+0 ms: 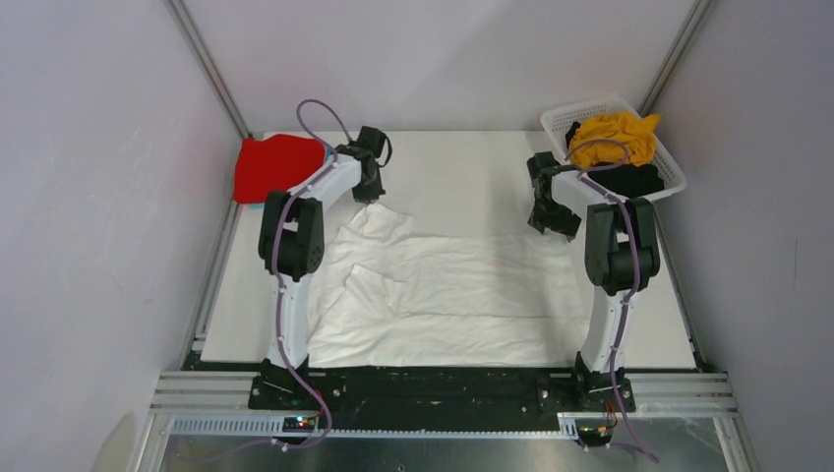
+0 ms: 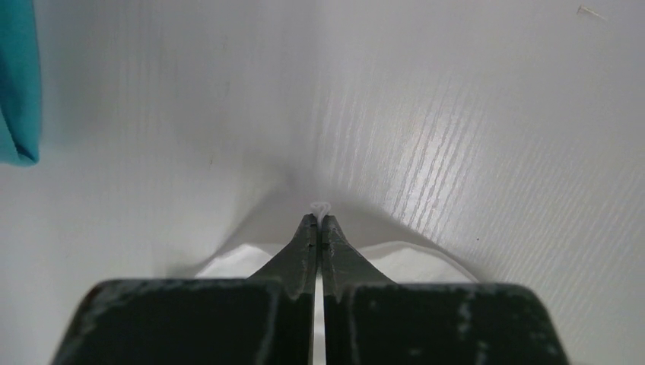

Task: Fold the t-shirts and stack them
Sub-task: Grab the side of the flattened tshirt furthest away from the robot with both arms

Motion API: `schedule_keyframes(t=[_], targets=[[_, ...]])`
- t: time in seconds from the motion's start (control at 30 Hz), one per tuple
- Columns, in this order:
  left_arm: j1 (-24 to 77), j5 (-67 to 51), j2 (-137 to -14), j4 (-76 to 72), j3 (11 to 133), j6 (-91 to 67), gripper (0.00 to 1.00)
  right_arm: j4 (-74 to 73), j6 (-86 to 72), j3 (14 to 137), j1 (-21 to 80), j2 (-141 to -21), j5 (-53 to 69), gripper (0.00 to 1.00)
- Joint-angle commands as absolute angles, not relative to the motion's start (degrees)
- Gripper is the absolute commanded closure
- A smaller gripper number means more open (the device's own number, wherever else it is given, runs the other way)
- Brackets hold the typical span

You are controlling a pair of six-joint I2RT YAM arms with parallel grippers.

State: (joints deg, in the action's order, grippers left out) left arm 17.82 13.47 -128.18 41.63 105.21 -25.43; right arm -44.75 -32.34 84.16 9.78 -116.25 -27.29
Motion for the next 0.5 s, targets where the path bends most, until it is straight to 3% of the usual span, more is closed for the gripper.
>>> schedule_keyframes(t=[0.0,0.07,0.33,0.4,0.47], targets=[[18.11,15.05,-123.23,40.68,104.51,-26.03,1.0,-47.7,-34.63,81.36,8.24,-114.34,-29.69,0.31],[18.16,15.14,-122.99,40.66,104.24,-26.06,1.0,-46.67,-34.66,81.31,8.02,-114.15,-29.17,0.41],[18.15,15.8,-122.2,40.56,103.62,-25.52,1.0,-44.32,-34.73,83.82,7.3,-116.1,-28.5,0.62],[18.11,16.0,-121.97,40.58,103.58,-25.43,1.0,-44.98,-34.48,85.36,7.41,-117.23,-28.59,0.7],[18.11,16.19,-121.56,40.54,103.43,-25.49,1.0,-45.46,-34.21,86.4,7.65,-118.02,-28.53,0.84]])
